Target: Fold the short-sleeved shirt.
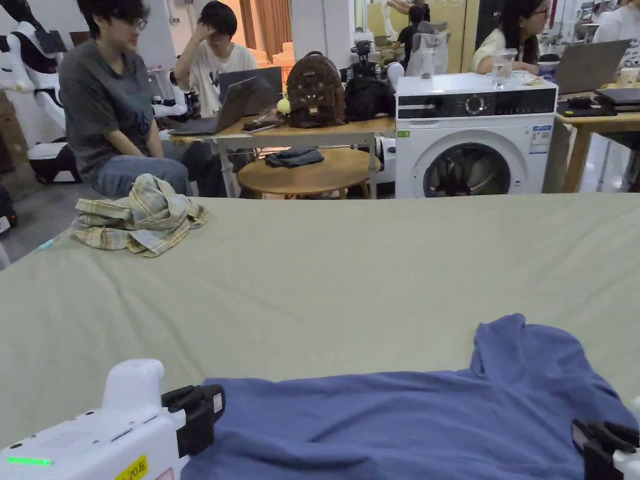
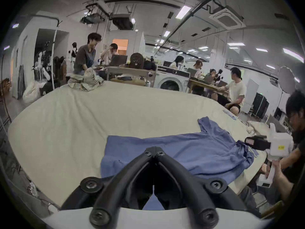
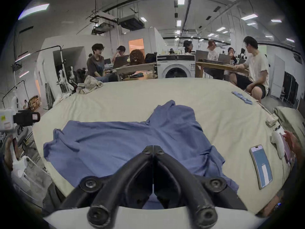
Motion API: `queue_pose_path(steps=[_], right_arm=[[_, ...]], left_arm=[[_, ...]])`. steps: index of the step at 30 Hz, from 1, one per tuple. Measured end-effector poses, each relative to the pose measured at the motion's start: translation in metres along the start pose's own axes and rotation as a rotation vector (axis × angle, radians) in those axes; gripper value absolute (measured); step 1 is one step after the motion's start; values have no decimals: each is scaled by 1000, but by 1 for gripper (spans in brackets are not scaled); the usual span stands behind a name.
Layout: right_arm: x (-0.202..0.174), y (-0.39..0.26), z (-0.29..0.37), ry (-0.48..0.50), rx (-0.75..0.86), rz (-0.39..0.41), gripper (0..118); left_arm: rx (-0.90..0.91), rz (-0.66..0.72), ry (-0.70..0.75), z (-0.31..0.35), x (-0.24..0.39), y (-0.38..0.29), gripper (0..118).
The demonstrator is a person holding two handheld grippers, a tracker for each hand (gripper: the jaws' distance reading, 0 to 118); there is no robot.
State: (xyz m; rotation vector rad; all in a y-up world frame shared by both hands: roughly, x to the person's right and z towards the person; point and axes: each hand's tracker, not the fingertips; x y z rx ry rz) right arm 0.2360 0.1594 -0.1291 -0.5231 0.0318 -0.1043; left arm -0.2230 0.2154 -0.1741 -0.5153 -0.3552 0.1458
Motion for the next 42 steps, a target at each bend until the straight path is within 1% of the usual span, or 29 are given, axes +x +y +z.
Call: queue_pose_path(steps=[2,3,4,6,8,9,11,13,15,16,17,18,19,22,23,24,25,26,28,29,31,33,34,35,36,37,39,40,42], right_arm=[[0,0,-1,10,1,2,0],[1,0,-3,11,0,5,0],[3,1,-5,11,-5,6,0],[8,1,-10,16,-18,-9,0],[15,0,-12,12,-35,-29,0],[18,-1,-13,4,-38,-33,0],[27,-2,-13,-16,-48,-39,0],[37,-1,-11,-35,-59,-45,0],[46,3,-10,-58,-71,-40,0],[51,6,-10,-68,-74,-33,0],[54,12,-9,-75,-73,-25,0],[58,19,-11,-77,-71,-22,0],[63,28,-14,-77,-69,-20,0],[81,70,-40,-50,-148,-27,0],[88,87,-56,-30,-202,-48,12],[95,100,-73,-2,-255,-70,35],[105,113,-95,16,-329,-93,63],[113,122,-121,11,-384,-121,65],[126,131,-173,4,-551,-163,64],[132,128,-198,-19,-596,-180,64],[141,116,-236,-109,-708,-196,63],[153,97,-255,-131,-767,-234,51],[152,96,-251,-117,-725,-221,48],[145,101,-238,-126,-660,-191,36],[140,101,-231,-126,-647,-140,13],[135,101,-224,-97,-648,-93,4],[134,99,-214,-87,-634,-124,3],[134,100,-206,-69,-593,-116,3],[129,106,-175,-81,-465,-114,2]], left_arm=[[-85,54,16,-27,-27,23,0],[-143,83,18,-43,-39,33,15],[-200,101,22,-65,-52,44,34],[-280,105,59,-109,-73,61,36],[-373,50,141,-154,-85,68,36],[-423,48,144,-173,-92,68,36],[-535,121,134,-208,-103,57,36],[-583,89,146,-230,-104,42,36],[-580,61,166,-236,-99,32,21],[-559,56,172,-234,-96,35,0],[-570,67,169,-236,-96,37,0],[-596,100,122,-237,-97,38,0],[-593,68,176,-240,-95,37,0],[-626,13,166,-239,-86,39,0],[-633,7,170,-240,-85,41,0],[-641,12,170,-242,-85,42,0],[-649,21,170,-243,-85,43,0],[-655,30,171,-241,-84,44,0],[-661,40,169,-240,-83,44,0],[-661,41,168,-239,-81,43,0],[-664,49,166,-237,-80,43,0],[-659,53,172,-236,-76,42,0],[-659,48,175,-237,-78,42,0],[-661,42,177,-237,-75,42,0],[-661,34,180,-237,-73,41,0],[-661,23,182,-237,-71,41,0],[-642,13,182,-233,-72,40,0],[-606,8,176,-226,-71,40,0],[-493,-23,162,-198,-68,42,0]])
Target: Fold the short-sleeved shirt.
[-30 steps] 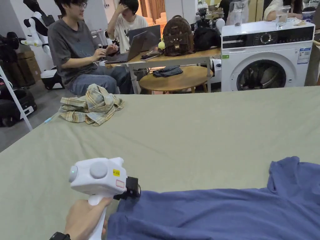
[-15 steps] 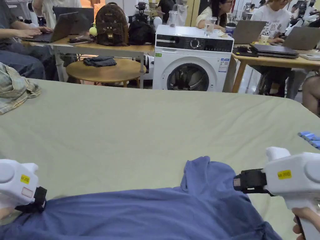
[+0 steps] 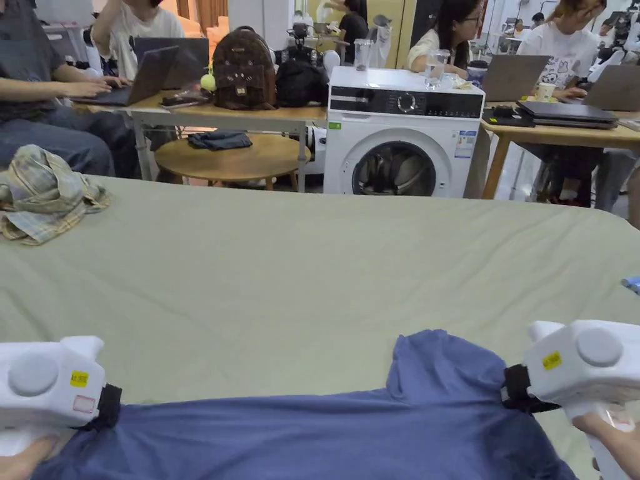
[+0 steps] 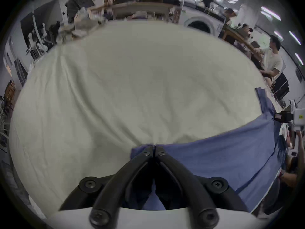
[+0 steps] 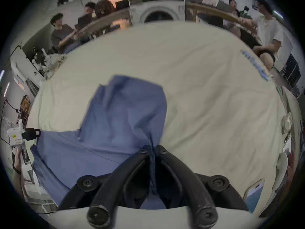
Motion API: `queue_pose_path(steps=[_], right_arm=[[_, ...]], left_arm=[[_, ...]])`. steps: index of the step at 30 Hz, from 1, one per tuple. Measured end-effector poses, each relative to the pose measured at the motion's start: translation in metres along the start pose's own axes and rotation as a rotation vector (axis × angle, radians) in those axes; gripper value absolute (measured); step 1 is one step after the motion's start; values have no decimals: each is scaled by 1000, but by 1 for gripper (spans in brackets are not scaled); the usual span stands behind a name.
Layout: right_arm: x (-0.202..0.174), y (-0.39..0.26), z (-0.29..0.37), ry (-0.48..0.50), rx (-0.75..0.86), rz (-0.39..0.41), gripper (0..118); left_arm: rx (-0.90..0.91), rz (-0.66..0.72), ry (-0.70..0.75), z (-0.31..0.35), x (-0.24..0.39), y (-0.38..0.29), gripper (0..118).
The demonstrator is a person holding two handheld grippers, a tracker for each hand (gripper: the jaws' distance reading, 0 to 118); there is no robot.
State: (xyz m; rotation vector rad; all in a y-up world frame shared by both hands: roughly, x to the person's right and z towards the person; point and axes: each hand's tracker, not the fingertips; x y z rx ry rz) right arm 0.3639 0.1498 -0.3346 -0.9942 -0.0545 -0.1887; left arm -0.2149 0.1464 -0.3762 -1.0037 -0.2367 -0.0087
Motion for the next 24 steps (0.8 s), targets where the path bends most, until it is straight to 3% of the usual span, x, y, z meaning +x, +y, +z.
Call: queue_pose_path(steps=[2,6,9,14,21,22,24], right_arm=[[1,-12,35,63,55,11,3],[3,-61,109,63,171,81,2],[9,-116,146,97,196,26,2],[14,-202,147,80,158,-34,3],[8,-247,131,64,144,-62,3],[7,-249,131,65,151,-65,9],[7,-248,134,59,170,-59,38]], left_arm=[[119,-12,-27,36,-1,-16,0],[189,-16,-103,102,-12,-60,0],[207,-2,-144,139,-8,-113,0],[168,42,-174,140,-10,-181,0],[149,55,-144,118,-21,-203,0],[152,67,-153,117,-24,-200,8],[196,66,-142,122,-21,-198,30]])
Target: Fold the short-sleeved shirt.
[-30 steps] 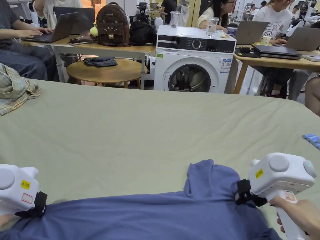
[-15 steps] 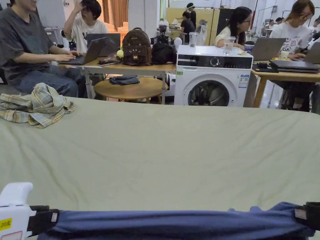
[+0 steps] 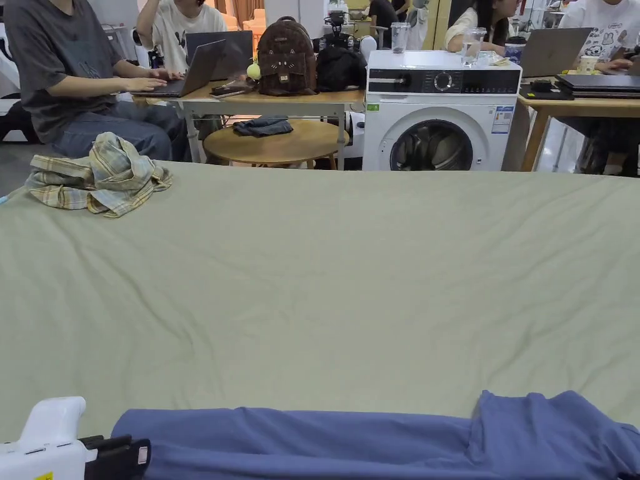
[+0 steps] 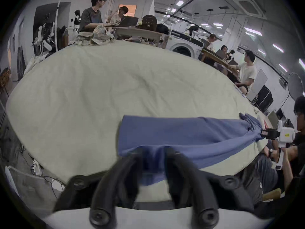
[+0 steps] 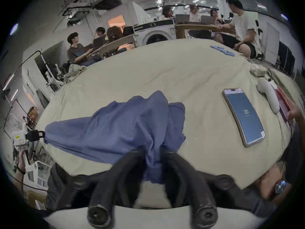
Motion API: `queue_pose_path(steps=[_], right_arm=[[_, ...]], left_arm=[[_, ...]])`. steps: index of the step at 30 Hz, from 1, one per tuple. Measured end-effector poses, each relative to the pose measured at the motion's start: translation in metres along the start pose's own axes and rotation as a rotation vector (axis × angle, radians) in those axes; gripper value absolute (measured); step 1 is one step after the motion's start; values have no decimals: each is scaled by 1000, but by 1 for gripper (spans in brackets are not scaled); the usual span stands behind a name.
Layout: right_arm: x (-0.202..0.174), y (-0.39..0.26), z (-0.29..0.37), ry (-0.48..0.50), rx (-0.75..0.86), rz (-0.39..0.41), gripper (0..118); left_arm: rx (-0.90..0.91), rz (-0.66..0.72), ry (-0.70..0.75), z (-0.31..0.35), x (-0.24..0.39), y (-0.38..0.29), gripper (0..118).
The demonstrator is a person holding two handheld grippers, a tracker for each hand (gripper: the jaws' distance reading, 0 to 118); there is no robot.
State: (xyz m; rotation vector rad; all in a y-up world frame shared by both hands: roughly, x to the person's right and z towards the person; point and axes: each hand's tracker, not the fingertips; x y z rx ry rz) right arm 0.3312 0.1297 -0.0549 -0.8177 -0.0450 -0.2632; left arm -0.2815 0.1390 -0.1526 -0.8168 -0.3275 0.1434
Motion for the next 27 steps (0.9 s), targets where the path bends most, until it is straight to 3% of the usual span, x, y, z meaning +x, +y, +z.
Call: queue_pose_path(steps=[1,5,9,14,15,17,18,19,20,27], right_arm=[[-1,0,4,-5,20,7,51],[-11,12,38,-21,174,34,51],[-41,37,56,50,334,26,51],[-101,62,33,88,390,130,51],[-106,64,21,90,392,140,50],[-124,67,3,94,384,151,30],[-131,67,-5,87,383,160,20],[-136,65,-14,69,380,187,8],[-142,65,-22,54,372,206,0],[-157,57,-43,19,338,243,0]], left_arm=[[47,-39,23,6,5,2,35],[234,-141,5,44,38,15,37],[377,-163,-57,64,69,41,37],[461,-131,-156,57,103,63,37],[458,-127,-150,53,109,65,37],[465,-123,-148,42,112,67,35],[459,-125,-145,37,115,68,26],[448,-131,-144,32,117,68,3],[450,-141,-129,28,120,67,0],[404,-199,-80,23,115,64,0]])
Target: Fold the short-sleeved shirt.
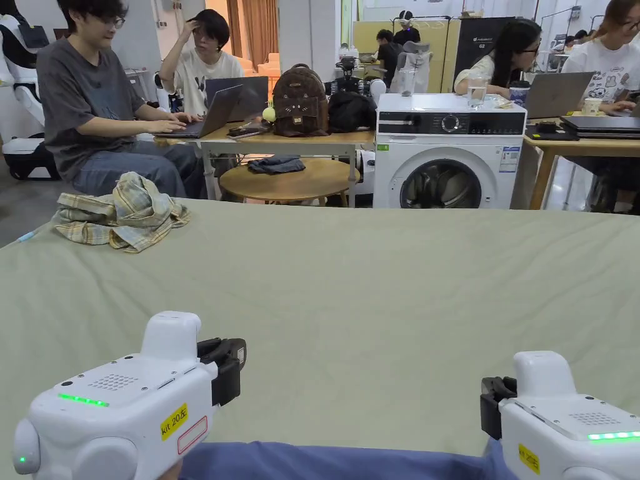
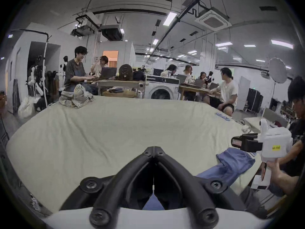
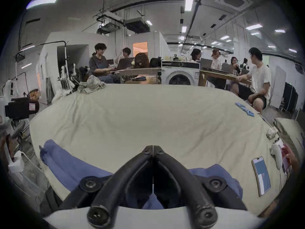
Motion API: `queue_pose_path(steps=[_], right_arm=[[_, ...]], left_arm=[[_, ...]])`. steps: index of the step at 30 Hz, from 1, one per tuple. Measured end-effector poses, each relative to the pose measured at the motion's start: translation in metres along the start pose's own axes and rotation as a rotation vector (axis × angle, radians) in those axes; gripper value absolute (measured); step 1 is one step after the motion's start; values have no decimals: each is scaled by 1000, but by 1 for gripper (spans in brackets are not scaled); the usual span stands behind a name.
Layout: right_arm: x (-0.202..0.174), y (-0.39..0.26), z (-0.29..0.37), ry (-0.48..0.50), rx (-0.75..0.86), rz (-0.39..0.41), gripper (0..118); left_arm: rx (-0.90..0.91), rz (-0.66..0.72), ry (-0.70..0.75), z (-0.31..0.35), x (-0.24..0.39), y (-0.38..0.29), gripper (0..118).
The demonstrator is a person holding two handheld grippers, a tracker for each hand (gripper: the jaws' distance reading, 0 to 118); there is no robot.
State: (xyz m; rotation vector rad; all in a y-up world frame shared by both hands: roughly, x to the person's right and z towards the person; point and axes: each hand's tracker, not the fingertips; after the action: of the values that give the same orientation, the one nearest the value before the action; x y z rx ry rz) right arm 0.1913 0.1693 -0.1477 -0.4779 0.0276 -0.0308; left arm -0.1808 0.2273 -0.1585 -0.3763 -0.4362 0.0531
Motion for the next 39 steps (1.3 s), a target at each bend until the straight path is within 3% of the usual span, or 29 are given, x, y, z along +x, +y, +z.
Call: queue_pose_path(steps=[4,7,10,14,21,22,24,31,33,36,39], right_arm=[[6,1,7,18,5,4,0],[15,-2,15,41,-1,-2,0],[22,-7,22,52,-14,-12,0],[29,-11,25,54,-42,-45,0],[38,-14,23,49,-74,-112,0],[39,-14,24,53,-78,-121,0],[39,-14,25,56,-81,-128,0],[43,-10,28,64,-78,-131,0],[44,-9,30,71,-72,-140,0],[46,-8,31,76,-62,-159,0],[49,-6,30,92,-59,-205,0]], left_arm=[[-56,78,-16,10,-35,-2,3],[-178,195,-64,19,-88,-23,55],[-279,353,-82,27,-136,-57,56],[-276,590,-40,27,-176,-96,56],[-316,884,-231,-20,-183,-146,56],[-273,938,-244,-22,-182,-147,46],[-309,1011,-249,-34,-181,-150,15],[-160,965,-163,7,-194,-104,9],[-141,865,-68,26,-203,-76,9],[-171,611,73,42,-184,-28,9],[-201,421,20,30,-127,-3,9]])
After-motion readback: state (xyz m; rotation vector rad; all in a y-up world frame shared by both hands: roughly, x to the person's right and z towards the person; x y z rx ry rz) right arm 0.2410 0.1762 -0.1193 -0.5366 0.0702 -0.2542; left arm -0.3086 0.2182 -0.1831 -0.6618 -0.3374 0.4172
